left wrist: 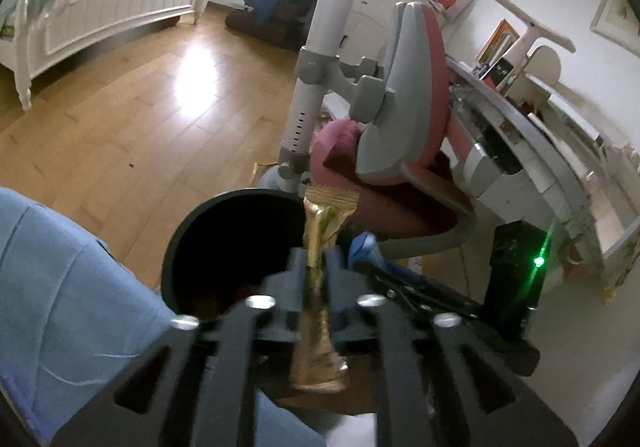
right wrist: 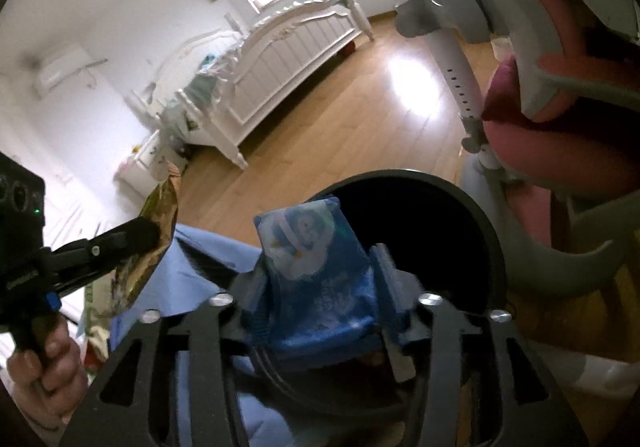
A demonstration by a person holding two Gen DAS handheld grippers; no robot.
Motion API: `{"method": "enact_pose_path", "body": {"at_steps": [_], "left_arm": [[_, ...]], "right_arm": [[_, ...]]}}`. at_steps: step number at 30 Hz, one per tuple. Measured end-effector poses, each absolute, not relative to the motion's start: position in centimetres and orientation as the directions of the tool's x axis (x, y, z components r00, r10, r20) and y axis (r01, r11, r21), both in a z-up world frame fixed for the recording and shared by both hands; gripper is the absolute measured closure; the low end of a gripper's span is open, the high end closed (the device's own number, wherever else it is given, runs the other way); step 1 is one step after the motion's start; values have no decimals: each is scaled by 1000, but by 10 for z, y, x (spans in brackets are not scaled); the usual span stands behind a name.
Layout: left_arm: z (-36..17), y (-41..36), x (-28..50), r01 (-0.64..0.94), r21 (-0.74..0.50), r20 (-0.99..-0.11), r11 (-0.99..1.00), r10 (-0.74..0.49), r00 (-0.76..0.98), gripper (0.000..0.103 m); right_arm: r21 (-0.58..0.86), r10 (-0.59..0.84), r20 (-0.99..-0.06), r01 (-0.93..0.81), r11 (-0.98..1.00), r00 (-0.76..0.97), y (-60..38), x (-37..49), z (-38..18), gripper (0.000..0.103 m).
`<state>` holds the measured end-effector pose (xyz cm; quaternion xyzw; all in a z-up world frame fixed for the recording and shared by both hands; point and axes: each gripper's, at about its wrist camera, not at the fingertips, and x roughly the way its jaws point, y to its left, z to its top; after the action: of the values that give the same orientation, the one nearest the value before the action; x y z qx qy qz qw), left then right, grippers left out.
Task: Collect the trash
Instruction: 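Drop the gold snack bar and blue packet into the black bin with both tools, then grasp the white plastic bag with the left tool while the right tool grasps the orange wrapper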
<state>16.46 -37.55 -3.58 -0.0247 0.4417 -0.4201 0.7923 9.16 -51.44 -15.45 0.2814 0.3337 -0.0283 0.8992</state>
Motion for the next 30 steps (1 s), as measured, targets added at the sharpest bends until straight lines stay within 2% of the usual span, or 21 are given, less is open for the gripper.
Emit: {"method": "enact_pose_path", "body": {"at_steps": [1, 2, 3, 10, 19, 23, 25, 30], "left_arm": [[-35, -376, 164, 639, -398, -679, 658, -680, 277, 25], [-31, -373, 162, 635, -386, -664, 669, -680, 313, 15], [-27, -371, 159, 637, -377, -645, 673, -684, 341, 10], [-3, -335, 147, 634, -348, -639, 690, -669, 378, 10], [23, -224, 118, 538, -300, -632, 788, -586, 506, 10], [21, -159, 107, 467, -250, -648, 848, -505, 570, 9], [14, -125, 103, 413, -214, -672, 885, -440, 595, 6], [-10, -65, 98, 292, -141, -726, 946, -300, 620, 6]], "right_arm": [[487, 131, -613, 241, 840, 779, -514, 91, -152, 23], [488, 129, -608, 241, 839, 783, -515, 90, -151, 22], [487, 126, -608, 244, 839, 784, -515, 90, -150, 21], [495, 144, -604, 228, 838, 784, -500, 84, -142, 20], [464, 267, -580, 42, 885, 769, -410, 98, -100, 20], [451, 339, -583, -52, 891, 738, -359, 108, -83, 20], [438, 371, -589, -102, 893, 718, -329, 113, -76, 20], [394, 419, -609, -202, 897, 673, -263, 131, -60, 20]]}}
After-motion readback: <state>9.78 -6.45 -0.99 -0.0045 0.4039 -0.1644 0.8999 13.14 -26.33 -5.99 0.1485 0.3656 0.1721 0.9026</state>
